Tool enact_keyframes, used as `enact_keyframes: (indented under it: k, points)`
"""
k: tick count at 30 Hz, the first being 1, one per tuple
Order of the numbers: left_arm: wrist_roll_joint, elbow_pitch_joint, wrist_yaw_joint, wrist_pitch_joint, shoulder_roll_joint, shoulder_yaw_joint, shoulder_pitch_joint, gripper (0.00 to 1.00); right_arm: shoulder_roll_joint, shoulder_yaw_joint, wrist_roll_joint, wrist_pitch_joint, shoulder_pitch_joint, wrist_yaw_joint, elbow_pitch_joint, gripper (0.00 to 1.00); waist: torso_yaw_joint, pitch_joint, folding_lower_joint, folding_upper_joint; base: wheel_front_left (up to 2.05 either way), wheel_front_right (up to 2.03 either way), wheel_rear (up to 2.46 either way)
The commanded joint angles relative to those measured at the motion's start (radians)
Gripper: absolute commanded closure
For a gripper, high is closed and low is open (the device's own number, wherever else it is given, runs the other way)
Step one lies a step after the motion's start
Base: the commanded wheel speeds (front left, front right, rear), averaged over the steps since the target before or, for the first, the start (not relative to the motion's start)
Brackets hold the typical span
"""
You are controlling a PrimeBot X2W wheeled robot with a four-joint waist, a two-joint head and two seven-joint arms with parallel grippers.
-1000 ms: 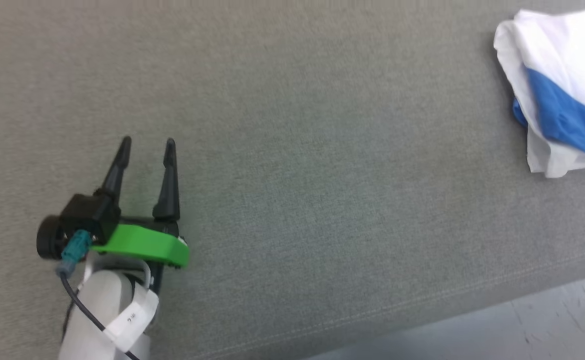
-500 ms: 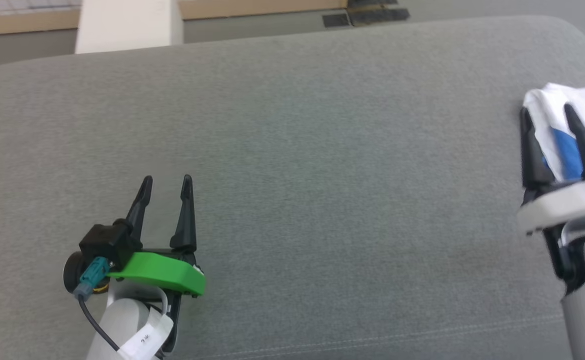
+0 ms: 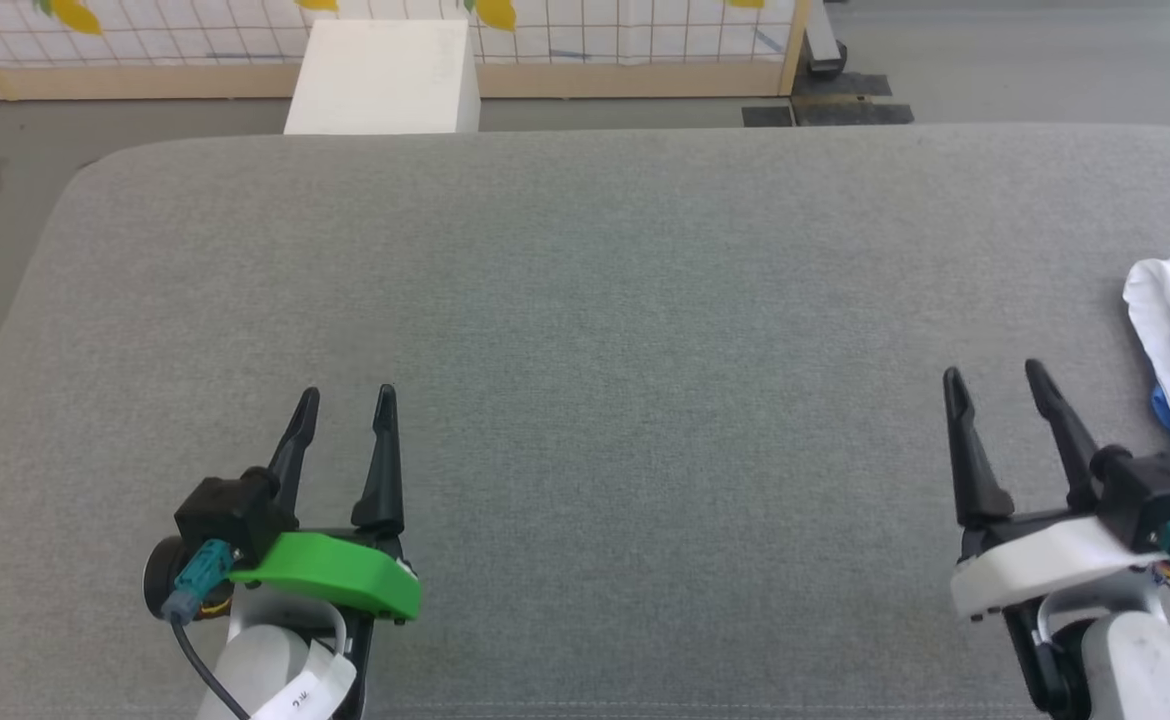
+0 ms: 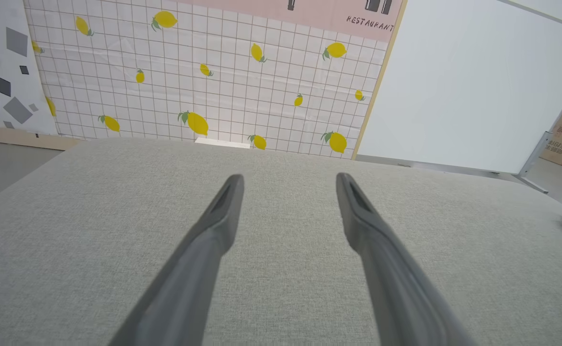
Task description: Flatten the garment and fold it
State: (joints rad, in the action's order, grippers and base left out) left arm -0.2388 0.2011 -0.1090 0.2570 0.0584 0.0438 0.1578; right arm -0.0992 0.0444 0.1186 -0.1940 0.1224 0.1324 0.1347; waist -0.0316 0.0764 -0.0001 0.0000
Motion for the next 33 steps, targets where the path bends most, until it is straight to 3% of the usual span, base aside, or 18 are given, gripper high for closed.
enact_keyframes:
  k: [1, 27, 28, 33]
  points:
    - [-0.009, 0.002, 0.001, 0.005, -0.005, -0.002, -0.016, 0.0, 0.009, 0.005, -0.01, 0.001, -0.021, -0.002, -0.013, 0.0, 0.011, -0.011, 0.0001, 0.0, 0.0, 0.0, 0.0]
    - [-0.026, -0.002, 0.017, 0.005, -0.008, 0.006, -0.025, 0.0, 0.048, 0.018, -0.019, 0.024, -0.062, -0.002, -0.071, 0.0, 0.014, 0.006, 0.0001, 0.0, 0.0, 0.0, 0.0]
    - [-0.021, -0.002, 0.014, -0.001, -0.004, 0.005, -0.024, 1.0, 0.045, 0.02, -0.023, 0.024, -0.058, 0.0, -0.072, 1.0, 0.014, 0.006, 0.0001, 0.0, 0.0, 0.0, 0.0]
    - [-0.025, -0.002, 0.014, -0.001, -0.004, 0.005, -0.024, 1.0, 0.045, 0.021, -0.023, 0.024, -0.058, 0.0, -0.072, 1.0, 0.014, 0.006, 0.0001, 0.0, 0.0, 0.0, 0.0]
